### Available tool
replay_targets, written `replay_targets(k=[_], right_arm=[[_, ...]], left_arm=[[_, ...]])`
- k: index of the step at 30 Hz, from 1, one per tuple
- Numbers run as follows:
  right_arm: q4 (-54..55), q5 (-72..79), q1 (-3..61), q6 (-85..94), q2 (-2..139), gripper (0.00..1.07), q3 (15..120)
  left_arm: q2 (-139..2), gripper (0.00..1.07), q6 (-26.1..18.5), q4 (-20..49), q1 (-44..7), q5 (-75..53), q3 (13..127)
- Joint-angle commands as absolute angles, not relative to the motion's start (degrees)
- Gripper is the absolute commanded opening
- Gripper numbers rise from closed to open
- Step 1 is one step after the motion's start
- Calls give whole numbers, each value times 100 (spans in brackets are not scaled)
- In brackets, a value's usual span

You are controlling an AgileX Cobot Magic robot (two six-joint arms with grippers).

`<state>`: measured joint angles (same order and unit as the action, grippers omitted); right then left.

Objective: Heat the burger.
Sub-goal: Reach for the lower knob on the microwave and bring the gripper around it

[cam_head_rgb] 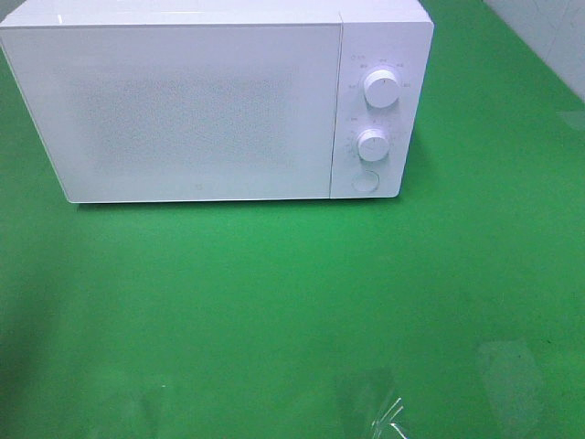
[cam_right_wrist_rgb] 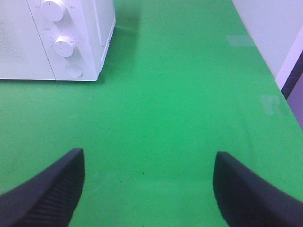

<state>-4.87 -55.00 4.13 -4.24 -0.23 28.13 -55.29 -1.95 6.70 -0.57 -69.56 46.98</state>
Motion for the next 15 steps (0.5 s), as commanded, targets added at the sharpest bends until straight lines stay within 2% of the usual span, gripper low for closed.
replay_targets(k=[1, 4, 8, 15], right_arm=[[-476, -5495, 384, -378, -178, 75, 2807], [-476, -5495, 384, -378, -178, 75, 2807], [-476, -5495, 384, -378, -178, 75, 2807], [-476, -5495, 384, -378, -178, 75, 2807]], left_arm=[[-4859, 100, -338, 819, -46, -6772, 4068], [-4578, 100, -378, 819, -46, -6761, 3885], [-3524, 100, -447, 819, -46, -6652, 3363], [-2750, 100, -447, 796, -46, -6297, 3157]])
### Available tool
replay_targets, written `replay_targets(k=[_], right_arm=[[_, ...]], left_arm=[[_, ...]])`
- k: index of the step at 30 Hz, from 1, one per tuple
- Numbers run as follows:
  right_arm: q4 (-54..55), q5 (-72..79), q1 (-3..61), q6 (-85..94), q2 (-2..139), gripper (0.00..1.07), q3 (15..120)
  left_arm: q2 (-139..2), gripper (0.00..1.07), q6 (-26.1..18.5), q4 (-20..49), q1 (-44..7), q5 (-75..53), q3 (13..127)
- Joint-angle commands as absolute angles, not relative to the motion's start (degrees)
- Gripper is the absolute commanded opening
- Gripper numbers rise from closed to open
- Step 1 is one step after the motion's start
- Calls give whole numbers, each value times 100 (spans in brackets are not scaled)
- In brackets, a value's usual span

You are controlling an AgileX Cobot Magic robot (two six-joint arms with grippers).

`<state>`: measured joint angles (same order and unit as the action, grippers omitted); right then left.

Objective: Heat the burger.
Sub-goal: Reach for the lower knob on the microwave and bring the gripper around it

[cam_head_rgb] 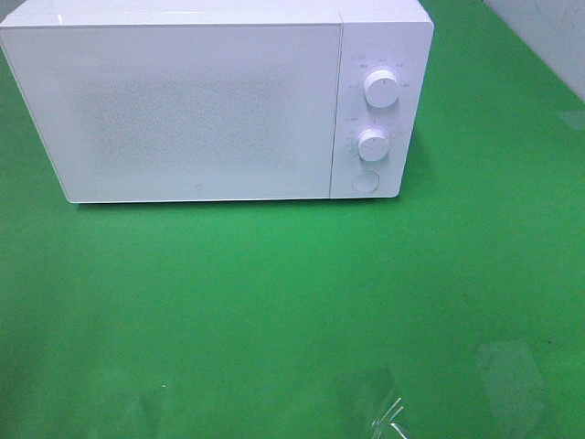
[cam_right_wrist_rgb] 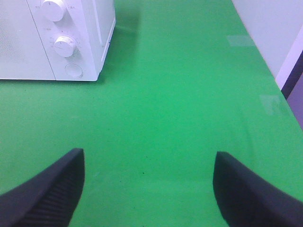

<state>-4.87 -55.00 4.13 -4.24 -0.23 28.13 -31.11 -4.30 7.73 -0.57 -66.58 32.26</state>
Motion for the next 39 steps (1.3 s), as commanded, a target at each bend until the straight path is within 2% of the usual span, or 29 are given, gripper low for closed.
replay_targets(k=[1, 18, 24, 29, 39], right_arm=[[-476, -5495, 384, -378, -178, 75, 2807], [-476, -5495, 384, -378, -178, 75, 2807], [-476, -5495, 384, -378, -178, 75, 2807], [-476, -5495, 384, -372, -178, 75, 2807], [-476, -5495, 384, -372, -178, 75, 2807]], left_arm=[[-2498, 100, -464, 773, -46, -6016, 3054], [-1197, 100, -476, 779, -34, -6136, 2974], [-309, 100, -498, 762, 292, -6136, 2974], [189, 100, -498, 762, 361, -6131, 2974], [138, 100, -498, 779, 361, -6131, 2974]])
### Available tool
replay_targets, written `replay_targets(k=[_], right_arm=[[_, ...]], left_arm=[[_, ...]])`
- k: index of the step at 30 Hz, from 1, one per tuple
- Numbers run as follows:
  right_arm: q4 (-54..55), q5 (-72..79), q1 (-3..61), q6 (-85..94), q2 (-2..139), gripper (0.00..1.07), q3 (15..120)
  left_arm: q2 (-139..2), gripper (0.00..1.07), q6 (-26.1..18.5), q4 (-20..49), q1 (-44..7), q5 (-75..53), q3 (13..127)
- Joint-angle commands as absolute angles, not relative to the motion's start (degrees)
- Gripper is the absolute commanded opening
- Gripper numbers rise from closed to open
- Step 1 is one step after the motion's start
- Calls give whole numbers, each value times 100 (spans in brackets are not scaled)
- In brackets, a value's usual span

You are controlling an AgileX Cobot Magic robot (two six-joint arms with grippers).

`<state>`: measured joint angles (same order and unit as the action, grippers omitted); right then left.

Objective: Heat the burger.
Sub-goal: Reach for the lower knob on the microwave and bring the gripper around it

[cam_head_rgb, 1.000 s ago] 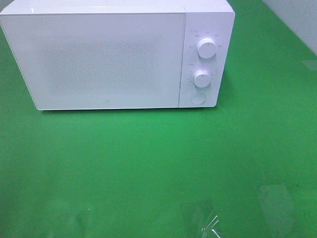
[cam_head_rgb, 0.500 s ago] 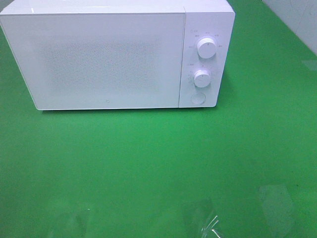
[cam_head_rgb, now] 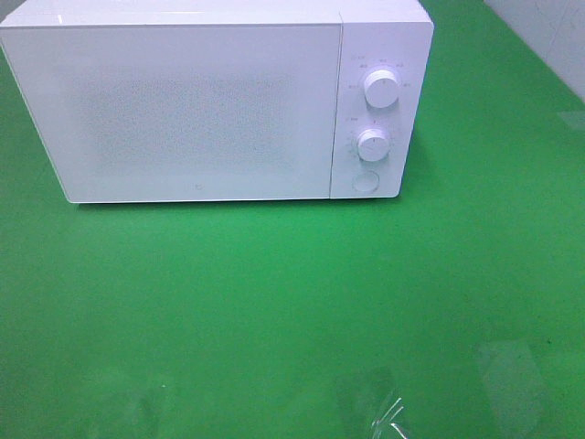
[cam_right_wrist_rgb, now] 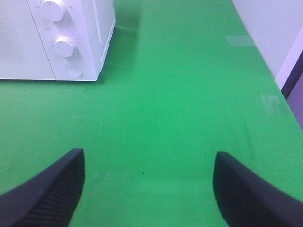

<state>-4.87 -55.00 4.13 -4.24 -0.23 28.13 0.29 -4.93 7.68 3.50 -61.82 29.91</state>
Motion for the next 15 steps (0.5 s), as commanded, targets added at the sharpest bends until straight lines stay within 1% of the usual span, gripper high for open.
replay_targets(k=[1, 15], right_arm=[[-476, -5495, 384, -372, -178, 75, 2807], [-476, -5495, 384, -372, -178, 75, 2807]], left_arm=[[138, 100, -498, 779, 361, -6131, 2974], [138, 100, -498, 779, 361, -6131, 2974]])
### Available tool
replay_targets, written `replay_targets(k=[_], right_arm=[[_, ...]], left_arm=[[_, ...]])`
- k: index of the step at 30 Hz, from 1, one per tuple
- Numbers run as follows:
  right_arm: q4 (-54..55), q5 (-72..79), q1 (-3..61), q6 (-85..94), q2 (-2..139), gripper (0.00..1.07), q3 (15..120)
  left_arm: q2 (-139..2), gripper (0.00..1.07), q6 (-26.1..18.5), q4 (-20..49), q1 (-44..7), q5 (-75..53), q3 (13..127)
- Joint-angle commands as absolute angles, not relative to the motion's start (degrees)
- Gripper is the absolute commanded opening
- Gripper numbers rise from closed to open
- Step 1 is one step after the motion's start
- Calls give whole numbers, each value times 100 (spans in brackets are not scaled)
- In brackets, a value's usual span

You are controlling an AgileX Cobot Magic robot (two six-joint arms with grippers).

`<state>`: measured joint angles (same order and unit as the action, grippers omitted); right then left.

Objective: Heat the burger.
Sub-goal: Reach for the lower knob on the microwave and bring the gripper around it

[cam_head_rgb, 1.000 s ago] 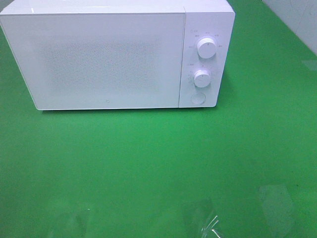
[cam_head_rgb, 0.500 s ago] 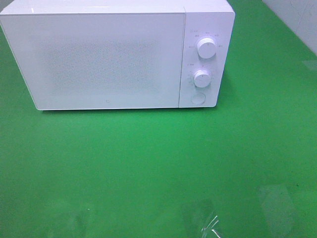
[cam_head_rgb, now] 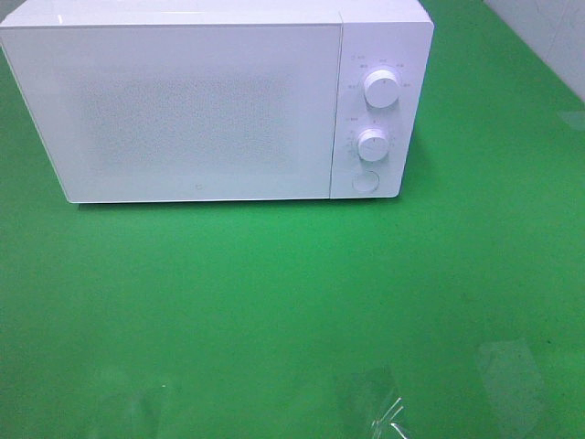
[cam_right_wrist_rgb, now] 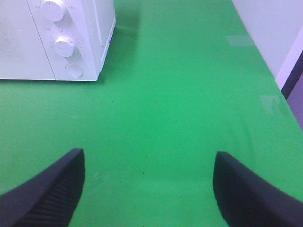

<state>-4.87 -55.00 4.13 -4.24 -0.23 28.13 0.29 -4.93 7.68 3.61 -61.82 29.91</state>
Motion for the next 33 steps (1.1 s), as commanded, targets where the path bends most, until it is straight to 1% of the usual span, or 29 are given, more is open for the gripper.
replay_targets(k=[1, 25, 29, 33], right_arm=[[-476, -5495, 384, -372, -178, 75, 2807], [-493, -5455, 407, -390, -178, 75, 2853], [-510, -5145, 407, -390, -57, 75, 2956], [-498, -4652, 407, -413, 355, 75, 2962]], left_arm=[[138, 100, -498, 779, 361, -6131, 2974], [138, 100, -498, 779, 361, -6131, 2974], [138, 100, -498, 779, 361, -6131, 2974], [126, 100, -498, 779, 361, -6131, 2974]])
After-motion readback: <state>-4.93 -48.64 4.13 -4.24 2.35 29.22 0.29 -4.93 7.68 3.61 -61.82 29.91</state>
